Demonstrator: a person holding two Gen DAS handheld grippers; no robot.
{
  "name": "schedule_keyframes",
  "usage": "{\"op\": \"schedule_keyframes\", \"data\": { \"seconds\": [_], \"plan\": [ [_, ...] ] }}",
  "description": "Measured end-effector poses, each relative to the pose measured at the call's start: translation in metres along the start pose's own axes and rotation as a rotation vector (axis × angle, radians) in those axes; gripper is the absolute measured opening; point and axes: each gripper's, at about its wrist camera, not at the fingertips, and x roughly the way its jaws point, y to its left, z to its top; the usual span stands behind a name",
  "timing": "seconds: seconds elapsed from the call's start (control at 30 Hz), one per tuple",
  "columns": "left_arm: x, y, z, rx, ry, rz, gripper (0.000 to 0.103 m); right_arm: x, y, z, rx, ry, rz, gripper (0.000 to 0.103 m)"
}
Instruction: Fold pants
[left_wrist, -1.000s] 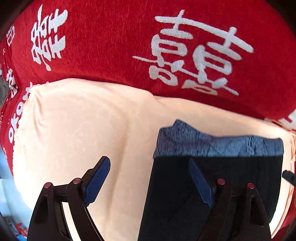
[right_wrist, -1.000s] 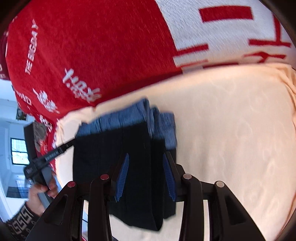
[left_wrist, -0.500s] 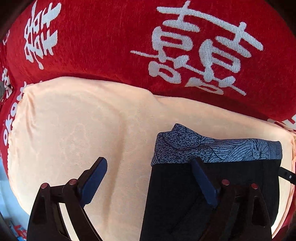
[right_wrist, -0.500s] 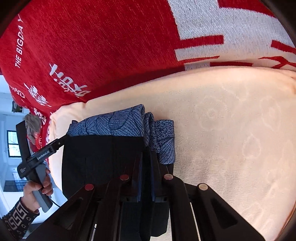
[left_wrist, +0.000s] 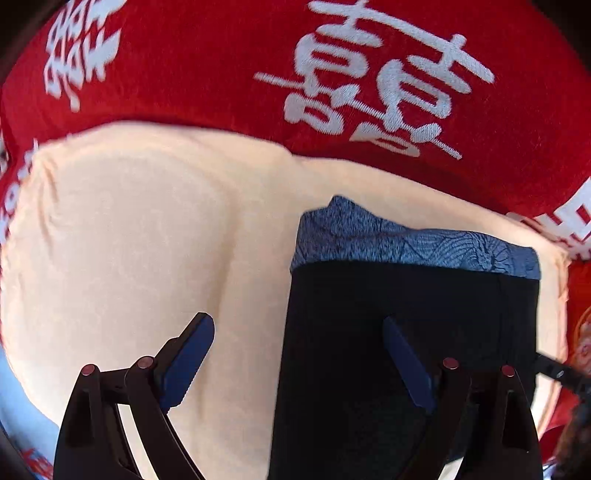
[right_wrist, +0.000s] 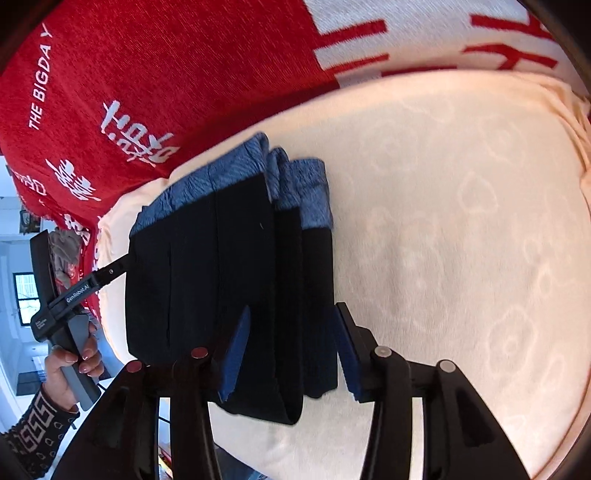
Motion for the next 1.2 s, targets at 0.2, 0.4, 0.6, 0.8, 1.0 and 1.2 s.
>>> {"op": "schedule_keyframes", "data": {
  "seconds": [0.2,0.4,0.6,0.8,1.0,1.2],
  "plan": [
    [0.011,0.009,-0.017,-0.045,0.055,-0.039,0.093,0.002,-0.009,-0.014,0.056,0.016,0.027,0.061],
    [0.012,0.003,-0.016,0.008,0.059,-0.085,0.093,0.006,-0.017,-0.014,0.077,0.026,0.05,0.066],
    [0.017,-0.006,-0.016,0.096,0.081,-0.169,0.093,0.005,-0.018,-0.002,0.022,0.008,0.11,0.066],
    [0.019,0.003,0.0,0.127,0.135,-0.274,0.093,0.016,-0.031,0.01,0.011,0.057,0.227,0.066],
    [0.041,0.015,0.007,0.134,0.219,-0.391,0.093,0.032,-0.042,0.022,-0.017,0.092,0.323,0.068],
    [0.06,0.012,0.003,0.116,0.254,-0.505,0.093,0.052,-0.046,0.033,-0.016,0.137,0.458,0.069]
  ]
}}
